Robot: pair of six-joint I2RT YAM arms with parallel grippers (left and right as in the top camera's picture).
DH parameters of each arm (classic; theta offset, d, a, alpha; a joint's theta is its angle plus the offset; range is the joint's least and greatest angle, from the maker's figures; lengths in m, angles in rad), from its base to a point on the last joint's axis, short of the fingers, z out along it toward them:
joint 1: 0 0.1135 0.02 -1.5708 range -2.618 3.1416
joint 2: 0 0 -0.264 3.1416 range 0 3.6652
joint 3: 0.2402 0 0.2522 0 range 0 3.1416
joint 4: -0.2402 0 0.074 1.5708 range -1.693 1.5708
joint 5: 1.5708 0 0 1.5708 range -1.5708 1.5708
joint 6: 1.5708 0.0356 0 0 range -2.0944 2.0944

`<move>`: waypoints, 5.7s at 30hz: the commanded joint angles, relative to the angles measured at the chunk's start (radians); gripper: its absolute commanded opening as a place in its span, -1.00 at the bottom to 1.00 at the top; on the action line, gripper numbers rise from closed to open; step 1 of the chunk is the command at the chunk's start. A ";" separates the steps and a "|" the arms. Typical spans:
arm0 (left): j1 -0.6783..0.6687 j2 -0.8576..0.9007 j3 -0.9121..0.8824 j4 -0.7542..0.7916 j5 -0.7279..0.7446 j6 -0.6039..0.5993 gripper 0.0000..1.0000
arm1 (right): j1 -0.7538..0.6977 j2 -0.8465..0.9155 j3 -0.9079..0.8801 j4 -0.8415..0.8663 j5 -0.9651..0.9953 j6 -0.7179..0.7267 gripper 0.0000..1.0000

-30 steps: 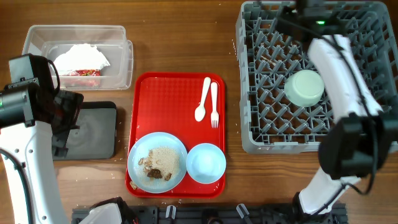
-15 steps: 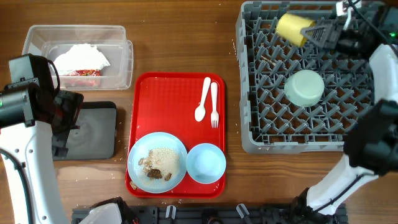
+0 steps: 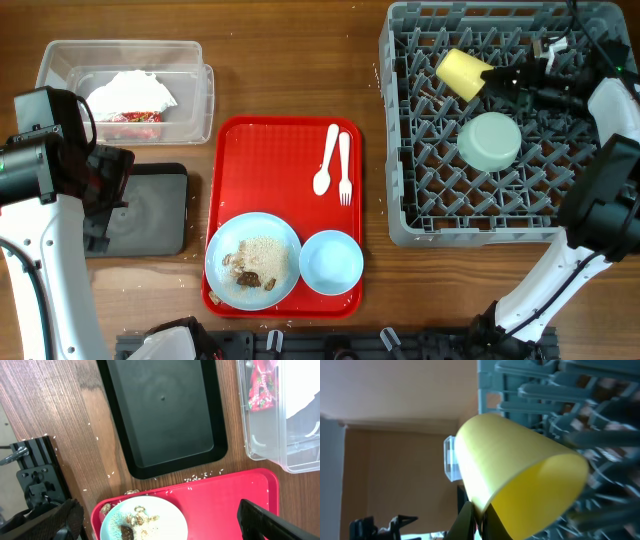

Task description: Sort waste into correct bins and load items into the dishwasher rack

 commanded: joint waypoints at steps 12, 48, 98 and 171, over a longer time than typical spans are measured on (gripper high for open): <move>0.004 -0.005 -0.003 -0.002 -0.017 -0.017 1.00 | 0.000 -0.301 0.004 -0.059 0.733 0.157 0.06; 0.004 -0.005 -0.003 -0.002 -0.017 -0.017 1.00 | 0.425 -0.235 0.006 0.050 1.448 0.254 -0.85; 0.004 -0.005 -0.003 -0.002 -0.017 -0.017 1.00 | 0.432 -0.217 0.013 -0.008 1.389 0.176 -0.91; 0.004 -0.005 -0.003 -0.002 -0.017 -0.017 1.00 | 0.721 -0.204 -0.176 -0.019 1.230 -0.021 -0.53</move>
